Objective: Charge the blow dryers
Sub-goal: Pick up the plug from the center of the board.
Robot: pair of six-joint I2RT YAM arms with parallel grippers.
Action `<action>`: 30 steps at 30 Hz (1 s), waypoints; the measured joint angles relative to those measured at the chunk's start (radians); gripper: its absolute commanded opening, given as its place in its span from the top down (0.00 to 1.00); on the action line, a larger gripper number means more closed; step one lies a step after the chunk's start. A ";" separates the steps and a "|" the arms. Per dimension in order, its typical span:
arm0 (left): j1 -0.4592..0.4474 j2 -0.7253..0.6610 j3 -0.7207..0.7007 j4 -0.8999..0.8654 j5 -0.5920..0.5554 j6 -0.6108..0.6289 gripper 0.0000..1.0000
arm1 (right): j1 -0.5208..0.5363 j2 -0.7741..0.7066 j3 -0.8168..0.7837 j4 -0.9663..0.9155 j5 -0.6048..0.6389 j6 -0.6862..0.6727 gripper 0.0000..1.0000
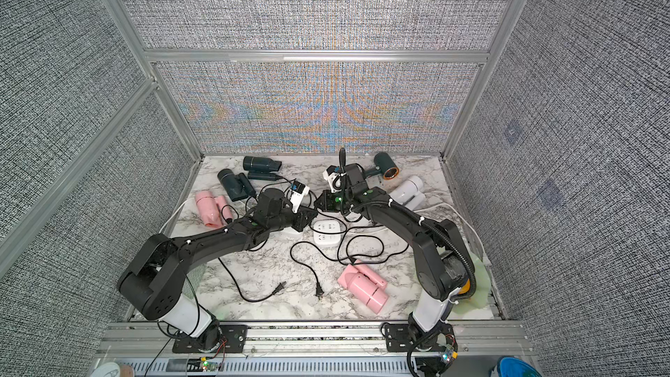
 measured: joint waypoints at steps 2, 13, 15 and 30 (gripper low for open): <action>0.000 0.000 0.000 -0.001 -0.004 0.000 0.88 | 0.000 0.001 0.000 0.004 0.000 0.002 0.92; -0.001 -0.006 0.039 -0.048 -0.023 -0.073 0.58 | 0.001 -0.020 -0.006 0.006 0.045 -0.024 0.95; 0.001 -0.023 0.040 -0.071 -0.031 -0.091 0.54 | 0.001 -0.024 -0.005 0.005 0.064 -0.038 0.95; 0.113 -0.224 -0.086 -0.300 -0.011 -0.256 0.52 | 0.023 0.048 0.063 0.085 0.033 -0.321 0.98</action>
